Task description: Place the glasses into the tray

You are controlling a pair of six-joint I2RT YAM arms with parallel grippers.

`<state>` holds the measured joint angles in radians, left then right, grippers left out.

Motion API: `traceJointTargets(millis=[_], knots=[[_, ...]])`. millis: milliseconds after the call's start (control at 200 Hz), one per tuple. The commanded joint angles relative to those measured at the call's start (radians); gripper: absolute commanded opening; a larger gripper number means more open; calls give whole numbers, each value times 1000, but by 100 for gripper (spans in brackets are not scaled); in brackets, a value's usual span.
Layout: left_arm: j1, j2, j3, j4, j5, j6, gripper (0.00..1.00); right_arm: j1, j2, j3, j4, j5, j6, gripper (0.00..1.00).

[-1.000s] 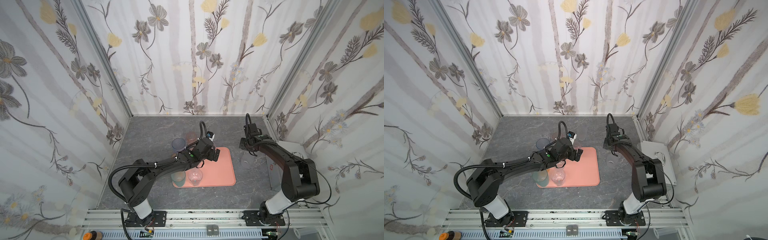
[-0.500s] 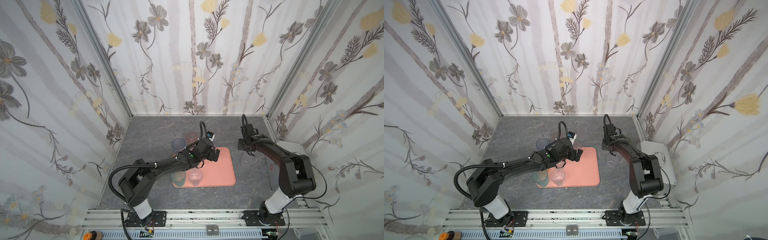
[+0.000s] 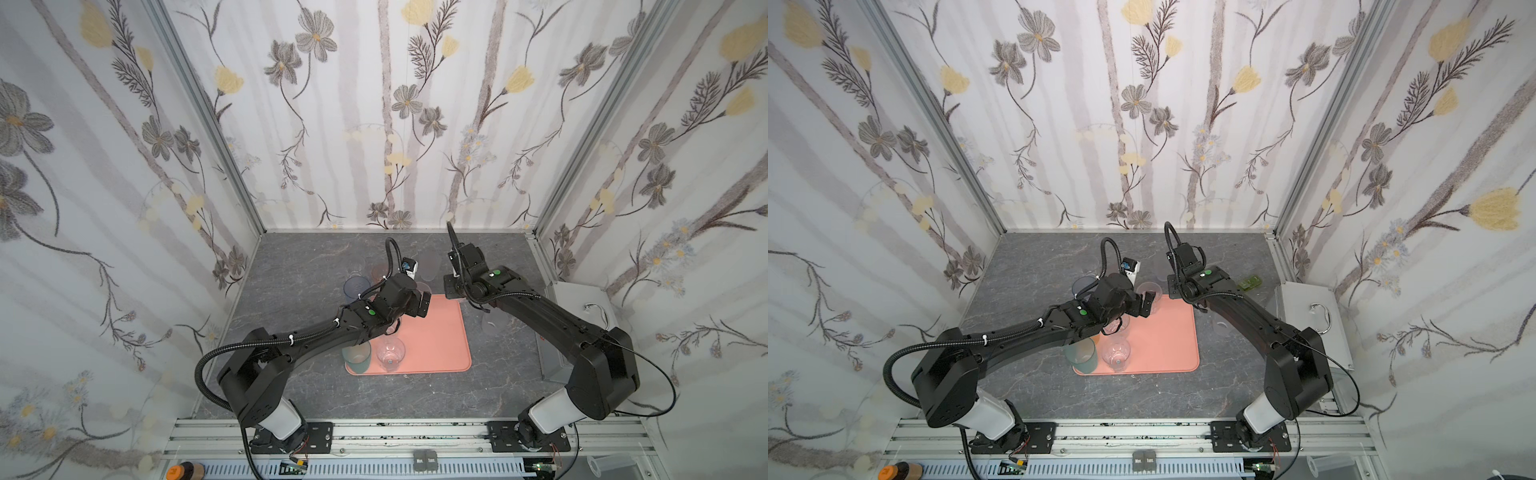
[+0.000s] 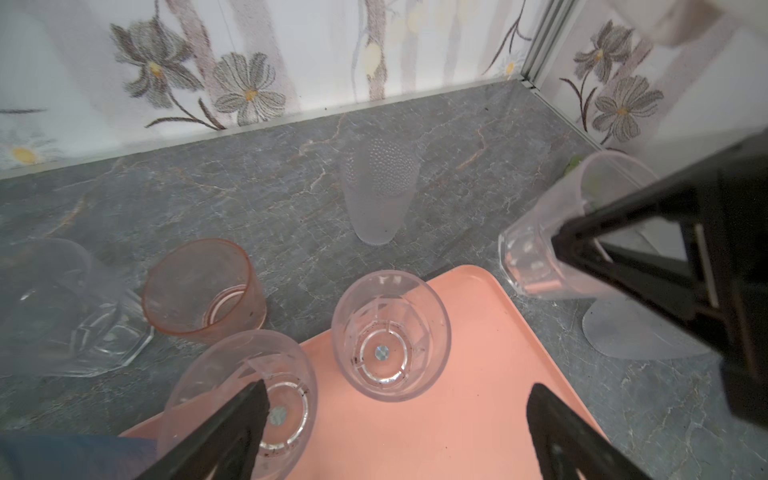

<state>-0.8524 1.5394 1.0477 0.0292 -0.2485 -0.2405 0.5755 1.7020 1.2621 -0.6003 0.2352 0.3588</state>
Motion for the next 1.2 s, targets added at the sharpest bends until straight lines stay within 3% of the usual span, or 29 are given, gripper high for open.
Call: traceJointTargets(millis=[0,205,500,849,1194], knots=[[27,-51,-34,21,-33,-23,100,42,-16,-23,-45,-5,42,1],[78,-126,-99,23,-34,-41,100,150,-16,-57,-32,-77,109,1],[126,-195,-153,23,-34,-57,100,273,153,55,-19,-95,136,1],[147,-219,-177,25,-31,-57,100,307,264,115,-24,-120,153,4],[146,-210,-184,26,-21,-64,100,271,191,115,-8,-170,159,23]])
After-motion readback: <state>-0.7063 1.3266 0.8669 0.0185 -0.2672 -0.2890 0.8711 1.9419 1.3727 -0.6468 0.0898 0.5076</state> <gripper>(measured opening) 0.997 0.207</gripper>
